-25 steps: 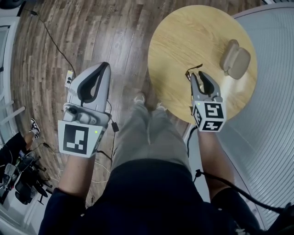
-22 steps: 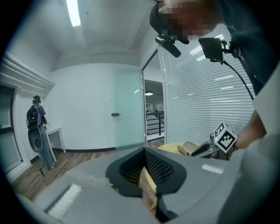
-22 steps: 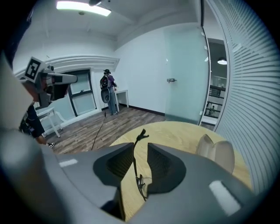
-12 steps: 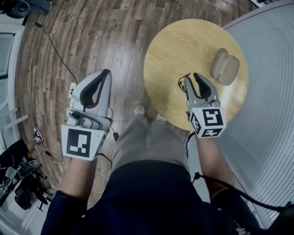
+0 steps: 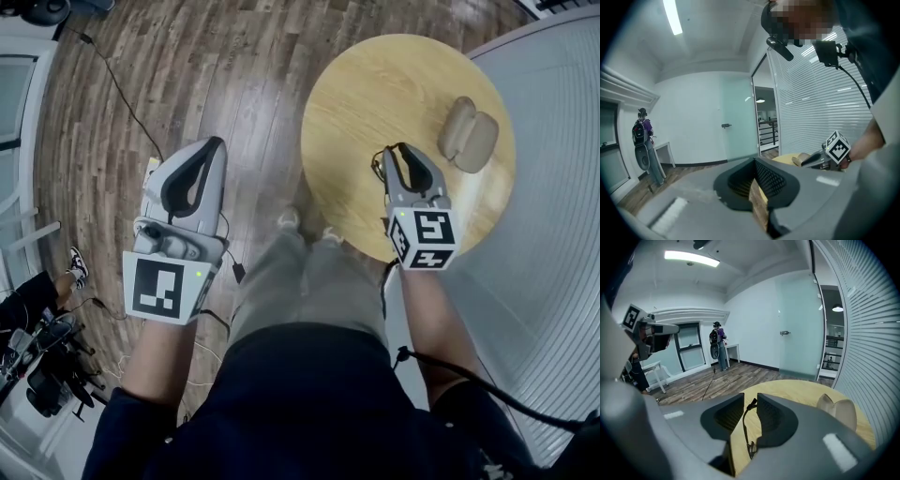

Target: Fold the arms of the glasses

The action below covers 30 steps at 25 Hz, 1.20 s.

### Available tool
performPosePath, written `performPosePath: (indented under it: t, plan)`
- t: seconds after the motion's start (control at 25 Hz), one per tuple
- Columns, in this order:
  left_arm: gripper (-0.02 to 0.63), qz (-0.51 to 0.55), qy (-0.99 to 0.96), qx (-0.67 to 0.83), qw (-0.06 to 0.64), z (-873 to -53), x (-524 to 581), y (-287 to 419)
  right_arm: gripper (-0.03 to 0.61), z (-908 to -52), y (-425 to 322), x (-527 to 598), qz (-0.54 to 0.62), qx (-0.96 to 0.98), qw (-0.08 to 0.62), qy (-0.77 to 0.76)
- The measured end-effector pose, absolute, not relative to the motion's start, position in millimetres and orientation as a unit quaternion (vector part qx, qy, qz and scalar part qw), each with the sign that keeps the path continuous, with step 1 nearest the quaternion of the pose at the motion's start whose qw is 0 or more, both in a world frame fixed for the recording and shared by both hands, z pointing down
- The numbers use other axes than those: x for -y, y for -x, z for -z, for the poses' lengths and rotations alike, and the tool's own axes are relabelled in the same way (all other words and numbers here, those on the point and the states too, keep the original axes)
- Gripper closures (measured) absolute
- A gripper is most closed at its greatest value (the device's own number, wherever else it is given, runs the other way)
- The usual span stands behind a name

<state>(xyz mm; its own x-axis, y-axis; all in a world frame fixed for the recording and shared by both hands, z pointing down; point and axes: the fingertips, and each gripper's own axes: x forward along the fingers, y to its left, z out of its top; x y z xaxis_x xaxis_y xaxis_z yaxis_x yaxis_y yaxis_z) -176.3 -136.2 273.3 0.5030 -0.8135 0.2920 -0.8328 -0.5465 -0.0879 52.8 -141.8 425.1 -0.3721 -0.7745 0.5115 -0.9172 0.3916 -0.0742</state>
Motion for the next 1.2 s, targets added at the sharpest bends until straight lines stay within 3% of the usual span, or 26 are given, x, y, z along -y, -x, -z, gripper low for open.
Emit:
performPosePath:
  t: [0.2,0.72,0.8,0.96,1.2]
  plan:
    - [0.612,-0.154,-0.865,0.476,0.033,-271.1,132.9,182.6,0.534,-422.8,-53.7,144.9,-0.171,0.804,0.199,-0.533]
    - [0.612,-0.156,-0.869,0.469,0.027,-277.4,117.0,180.8,0.565,-431.6,-63.8,127.6,-0.167,0.797,0.196,-0.546]
    - [0.612,-0.156,-0.869,0.468,0.027,-277.9,116.2,179.9,0.560,-429.7,-64.8,127.5,-0.162,0.797,0.193,-0.548]
    - [0.612,-0.148,-0.872,0.466,0.025,-275.8,117.7,180.0,0.468,-428.1,-63.4,134.4,-0.164,0.801,0.189,-0.545]
    - [0.612,-0.159,-0.868,0.470,0.028,-276.7,115.9,191.6,0.468,-431.8,-57.7,142.8,-0.174,0.799,0.199,-0.540]
